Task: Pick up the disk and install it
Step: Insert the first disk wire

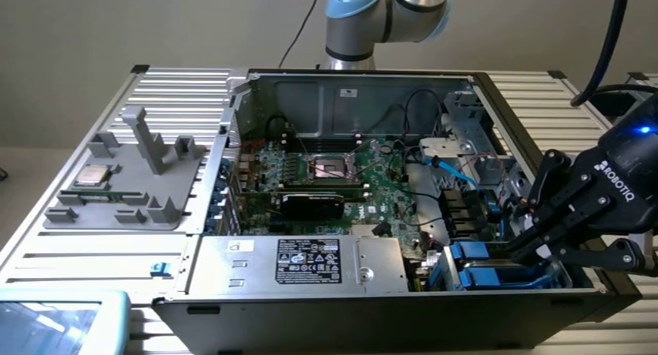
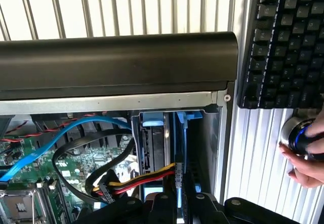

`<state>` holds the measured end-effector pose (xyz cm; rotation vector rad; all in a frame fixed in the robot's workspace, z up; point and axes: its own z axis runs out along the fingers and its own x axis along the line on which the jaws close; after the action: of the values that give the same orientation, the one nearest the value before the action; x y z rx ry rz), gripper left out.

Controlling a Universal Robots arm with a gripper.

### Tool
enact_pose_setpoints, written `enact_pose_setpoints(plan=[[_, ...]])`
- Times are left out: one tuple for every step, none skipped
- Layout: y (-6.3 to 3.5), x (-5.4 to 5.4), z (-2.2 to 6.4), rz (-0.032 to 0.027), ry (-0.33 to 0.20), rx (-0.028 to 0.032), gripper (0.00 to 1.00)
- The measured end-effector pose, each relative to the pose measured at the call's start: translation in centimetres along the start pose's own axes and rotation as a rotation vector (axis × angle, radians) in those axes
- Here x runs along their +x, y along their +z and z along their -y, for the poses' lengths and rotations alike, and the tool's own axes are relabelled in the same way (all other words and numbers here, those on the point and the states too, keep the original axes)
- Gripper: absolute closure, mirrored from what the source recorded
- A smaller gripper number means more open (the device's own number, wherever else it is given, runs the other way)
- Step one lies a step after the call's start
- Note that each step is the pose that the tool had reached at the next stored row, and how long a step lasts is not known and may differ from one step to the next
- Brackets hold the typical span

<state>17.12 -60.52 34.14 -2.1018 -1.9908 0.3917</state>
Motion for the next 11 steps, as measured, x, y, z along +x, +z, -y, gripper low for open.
enact_pose_setpoints(plan=[[0.0,0.0,-0.01,0.0001,0.0,0.0018,0.84],[0.0,0.0,-0.01,0.0002,0.0,0.0033,0.84],[0.0,0.0,-0.01,0.0002,0.0,0.0036,0.84],[0.0,0.0,-0.01,0.0002,0.0,0.0039,0.84],[0.0,0.0,-0.01,0.0002,0.0,0.0042,0.84],[0.0,0.0,-0.01,0.0002,0.0,0.0045,0.84],[0.0,0.0,-0.01,0.0003,0.0,0.0049,0.84],[0.0,0.0,-0.01,0.0002,0.0,0.0051,0.84],[0.0,0.0,-0.01,0.0003,0.0,0.0051,0.84],[0.0,0.0,-0.01,0.0003,0.0,0.0052,0.84],[0.0,0.0,-0.01,0.0003,0.0,0.0056,0.84]])
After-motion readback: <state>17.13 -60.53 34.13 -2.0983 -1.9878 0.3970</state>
